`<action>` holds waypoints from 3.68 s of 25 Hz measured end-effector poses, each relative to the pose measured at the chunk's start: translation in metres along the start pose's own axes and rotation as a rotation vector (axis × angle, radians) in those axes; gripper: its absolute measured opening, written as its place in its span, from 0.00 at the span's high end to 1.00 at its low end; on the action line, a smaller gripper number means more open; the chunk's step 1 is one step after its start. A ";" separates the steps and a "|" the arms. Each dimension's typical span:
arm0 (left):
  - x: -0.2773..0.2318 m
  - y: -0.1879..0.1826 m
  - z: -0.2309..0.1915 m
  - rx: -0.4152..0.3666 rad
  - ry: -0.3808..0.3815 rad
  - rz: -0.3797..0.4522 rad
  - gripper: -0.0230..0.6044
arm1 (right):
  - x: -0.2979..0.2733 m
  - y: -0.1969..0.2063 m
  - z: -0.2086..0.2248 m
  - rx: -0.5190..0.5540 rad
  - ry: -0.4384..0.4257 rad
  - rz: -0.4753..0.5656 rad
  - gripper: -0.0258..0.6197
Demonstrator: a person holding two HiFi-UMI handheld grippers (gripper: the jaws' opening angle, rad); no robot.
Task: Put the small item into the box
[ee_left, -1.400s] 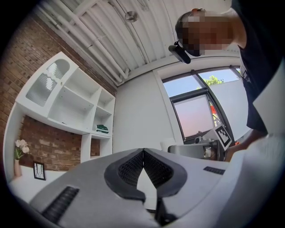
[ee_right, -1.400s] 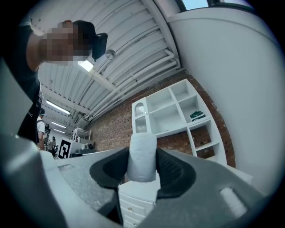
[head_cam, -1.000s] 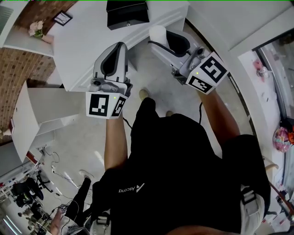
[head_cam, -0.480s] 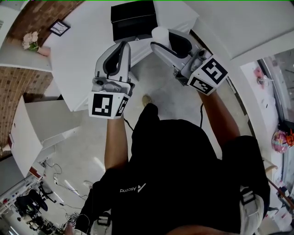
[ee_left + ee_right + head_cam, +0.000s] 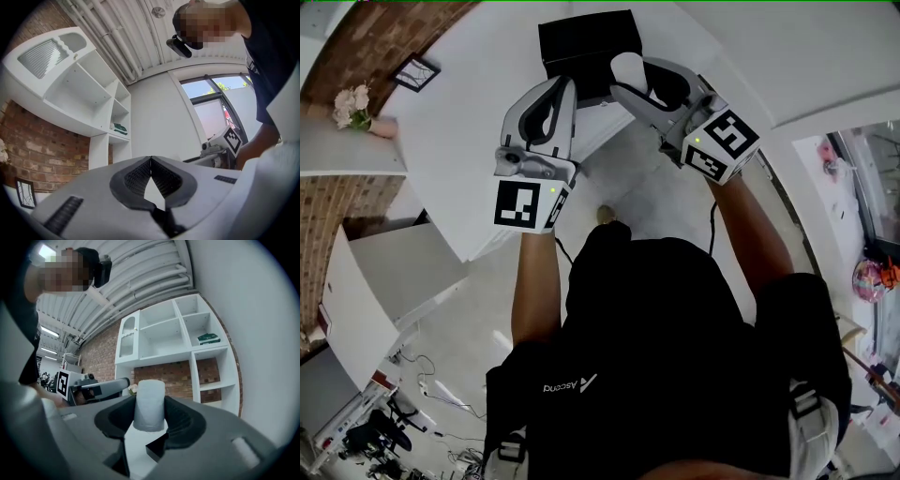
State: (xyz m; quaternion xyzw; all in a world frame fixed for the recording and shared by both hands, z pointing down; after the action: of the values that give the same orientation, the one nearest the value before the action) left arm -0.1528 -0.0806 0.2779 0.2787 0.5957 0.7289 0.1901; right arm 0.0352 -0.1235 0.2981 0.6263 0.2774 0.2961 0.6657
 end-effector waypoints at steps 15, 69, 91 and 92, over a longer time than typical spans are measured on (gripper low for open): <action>-0.010 0.047 -0.070 0.072 0.002 -0.009 0.97 | -0.099 0.062 0.034 0.111 0.059 -0.366 0.68; 0.006 0.091 -0.129 0.126 -0.126 -0.062 0.97 | -0.202 0.207 0.072 0.371 0.085 -1.174 0.61; -0.023 0.089 -0.104 0.133 -0.065 -0.096 0.97 | -0.144 0.083 0.064 0.062 0.022 -0.488 0.71; -0.025 0.087 -0.102 0.132 -0.061 -0.096 0.97 | -0.139 0.074 0.062 0.045 0.019 -0.439 0.73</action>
State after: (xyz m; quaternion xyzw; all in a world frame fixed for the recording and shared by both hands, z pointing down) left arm -0.1935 -0.1922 0.3447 0.2839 0.6490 0.6693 0.2240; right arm -0.0154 -0.2649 0.3754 0.5628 0.4199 0.1438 0.6973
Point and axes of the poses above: the fingertips, and each gripper's own axes: x backward along the fingers, z to its right, y out of its underside, the point moved 9 cm from there along x, backward along the fingers, and after that the axes turned 15 degrees about y, right-handed, at the moved point
